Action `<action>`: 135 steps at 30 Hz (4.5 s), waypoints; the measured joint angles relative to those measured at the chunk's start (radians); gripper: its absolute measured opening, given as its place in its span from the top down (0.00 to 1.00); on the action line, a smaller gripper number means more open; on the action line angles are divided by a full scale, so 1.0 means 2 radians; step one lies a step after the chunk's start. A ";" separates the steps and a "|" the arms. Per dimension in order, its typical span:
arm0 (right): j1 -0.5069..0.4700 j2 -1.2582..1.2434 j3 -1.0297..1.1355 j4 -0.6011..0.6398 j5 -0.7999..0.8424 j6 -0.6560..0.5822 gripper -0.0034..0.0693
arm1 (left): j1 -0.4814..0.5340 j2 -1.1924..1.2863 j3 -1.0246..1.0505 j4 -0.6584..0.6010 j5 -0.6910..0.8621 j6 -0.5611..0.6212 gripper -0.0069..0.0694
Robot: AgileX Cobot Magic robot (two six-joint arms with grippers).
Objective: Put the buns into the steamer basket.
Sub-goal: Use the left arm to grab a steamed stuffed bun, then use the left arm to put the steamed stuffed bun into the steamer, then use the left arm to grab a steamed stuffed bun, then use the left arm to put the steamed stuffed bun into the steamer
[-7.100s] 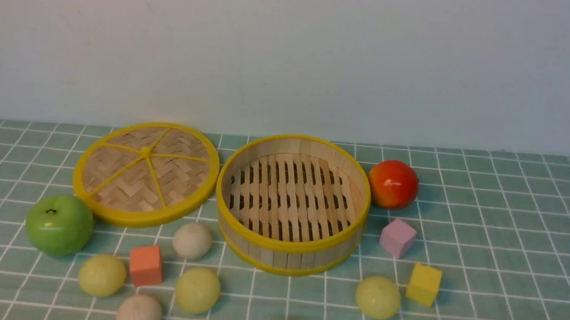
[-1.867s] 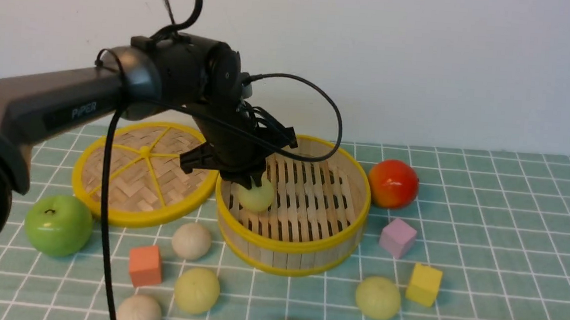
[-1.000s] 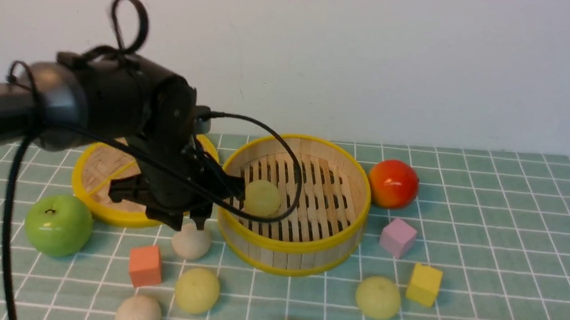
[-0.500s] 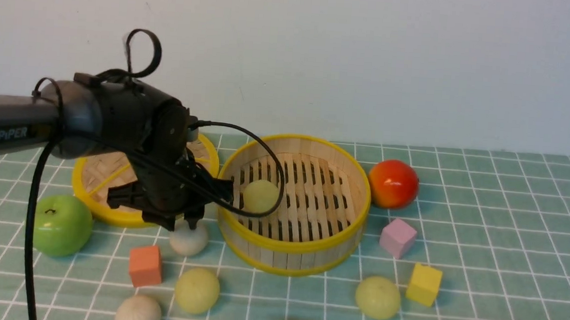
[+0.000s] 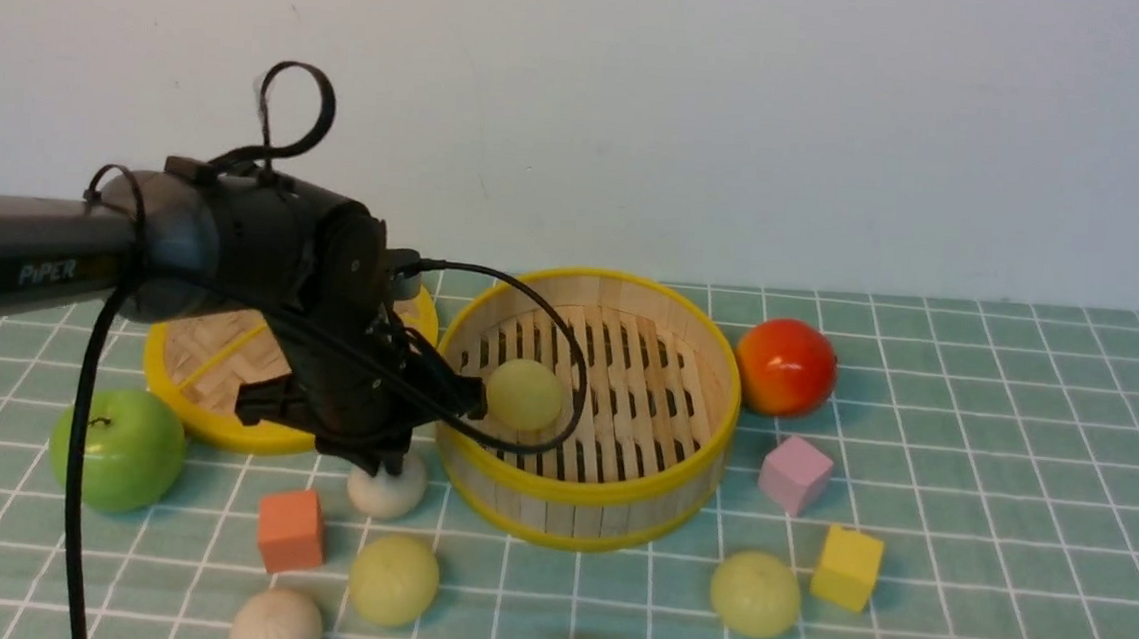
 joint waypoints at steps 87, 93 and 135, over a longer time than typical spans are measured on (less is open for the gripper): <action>0.000 0.000 0.000 0.000 0.000 0.000 0.62 | -0.020 -0.117 0.209 0.032 -0.014 -0.050 0.81; 0.000 0.000 0.000 0.000 0.000 0.000 0.62 | -0.020 -0.157 0.209 0.031 0.011 -0.050 0.92; 0.000 0.000 0.000 0.000 0.000 0.000 0.62 | -0.020 -0.219 0.025 -0.051 0.074 0.062 0.92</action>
